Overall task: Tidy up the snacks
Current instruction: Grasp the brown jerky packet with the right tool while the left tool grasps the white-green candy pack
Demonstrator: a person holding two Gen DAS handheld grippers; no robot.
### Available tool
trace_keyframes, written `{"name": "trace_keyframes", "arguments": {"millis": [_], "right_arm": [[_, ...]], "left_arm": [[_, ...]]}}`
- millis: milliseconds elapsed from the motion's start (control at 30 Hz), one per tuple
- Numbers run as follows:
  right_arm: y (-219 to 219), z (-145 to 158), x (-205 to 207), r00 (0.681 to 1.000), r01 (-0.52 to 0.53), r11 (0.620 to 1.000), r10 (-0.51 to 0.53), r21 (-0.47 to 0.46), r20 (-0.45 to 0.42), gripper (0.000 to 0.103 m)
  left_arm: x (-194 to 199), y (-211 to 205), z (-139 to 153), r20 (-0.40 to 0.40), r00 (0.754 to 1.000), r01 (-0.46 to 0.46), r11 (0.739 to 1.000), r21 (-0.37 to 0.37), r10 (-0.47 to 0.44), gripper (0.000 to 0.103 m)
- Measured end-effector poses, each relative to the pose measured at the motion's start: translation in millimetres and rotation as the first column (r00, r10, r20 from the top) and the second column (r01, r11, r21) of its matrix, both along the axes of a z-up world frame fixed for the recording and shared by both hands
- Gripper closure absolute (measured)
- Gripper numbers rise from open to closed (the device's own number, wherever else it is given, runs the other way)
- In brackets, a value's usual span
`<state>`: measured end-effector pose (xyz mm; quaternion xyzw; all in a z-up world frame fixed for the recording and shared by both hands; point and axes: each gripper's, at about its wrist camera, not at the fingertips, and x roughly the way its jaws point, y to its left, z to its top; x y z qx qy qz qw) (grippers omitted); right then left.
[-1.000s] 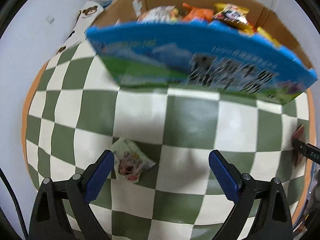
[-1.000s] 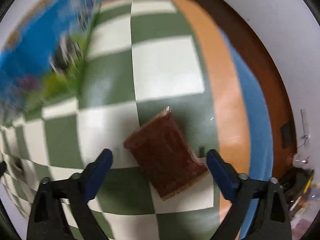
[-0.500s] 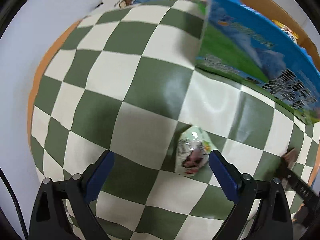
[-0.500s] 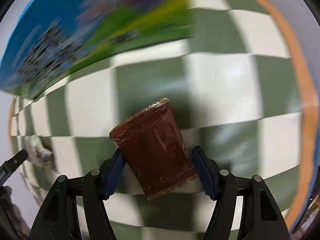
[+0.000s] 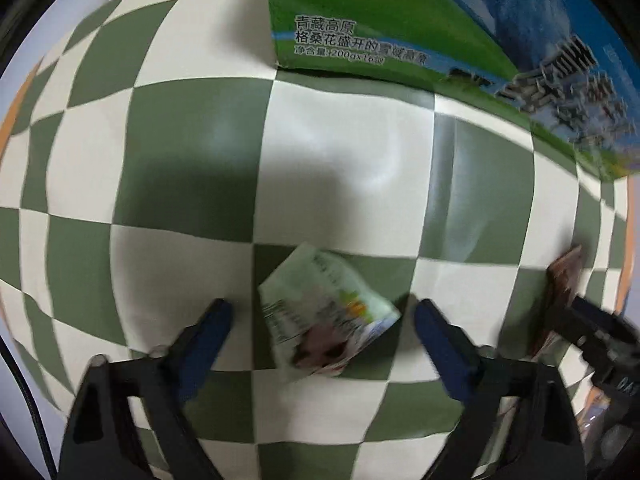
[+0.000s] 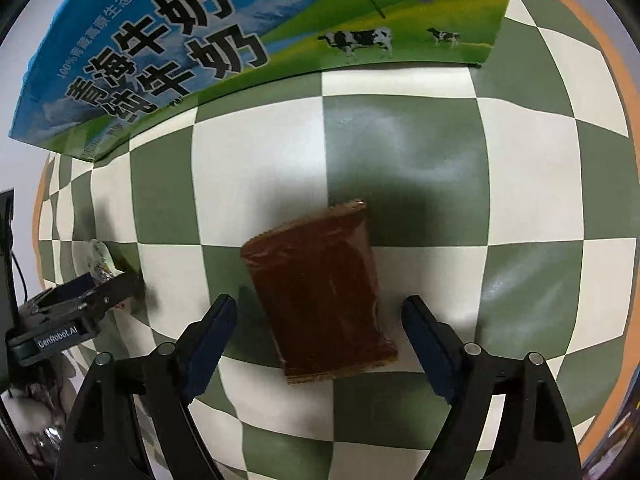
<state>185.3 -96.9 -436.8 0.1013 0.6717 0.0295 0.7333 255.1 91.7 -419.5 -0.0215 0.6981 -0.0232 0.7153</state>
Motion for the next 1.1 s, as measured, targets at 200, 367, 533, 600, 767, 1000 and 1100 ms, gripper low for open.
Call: {"name": "trace_keyframes", "arguments": {"millis": [200,367,533,600,767,1000,1100], "right_arm": [[-3.0,-5.8,0.7,1.000,0.004,0.999,-0.003,-0.041,0.023,0.016],[14.3,-10.0,-21.8,0.995,-0.068,0.988,0.077,-0.136,0.066,0.041],[14.5,-14.7,-51.4,0.998,-0.053,0.995,0.055,-0.085,0.018,0.043],[9.1,-18.0,-63.3,1.000,-0.013,1.000,0.012,-0.023,-0.011,0.043],[2.2,-25.4,-74.7,0.998,0.035,0.998,-0.032,0.056,-0.055,0.037],[-1.3,-37.0,-66.5,0.999,0.019,1.000,-0.018,0.020,-0.044,0.043],[22.4,-48.8,-44.8,1.000,0.004,1.000,-0.004,-0.002,-0.024,0.044]], "left_arm": [[-0.4,-7.1,1.1,0.021,0.999,-0.028,1.000,-0.013,0.028,0.050],[-22.6,-36.6,-5.9,-0.001,0.999,0.041,0.999,-0.022,-0.041,0.050],[-42.7,-52.1,-15.2,-0.028,0.998,0.056,0.997,-0.061,-0.058,0.049],[-38.4,-50.5,-22.3,-0.041,0.997,0.055,0.995,-0.081,-0.058,0.046],[-19.3,-27.5,-30.6,-0.078,0.995,0.053,0.989,-0.138,-0.064,0.035],[-34.7,-31.5,-21.7,-0.049,0.997,0.048,0.996,-0.072,-0.052,0.051],[-44.2,-29.2,-15.0,-0.038,0.998,0.047,0.997,-0.056,-0.049,0.051]]}}
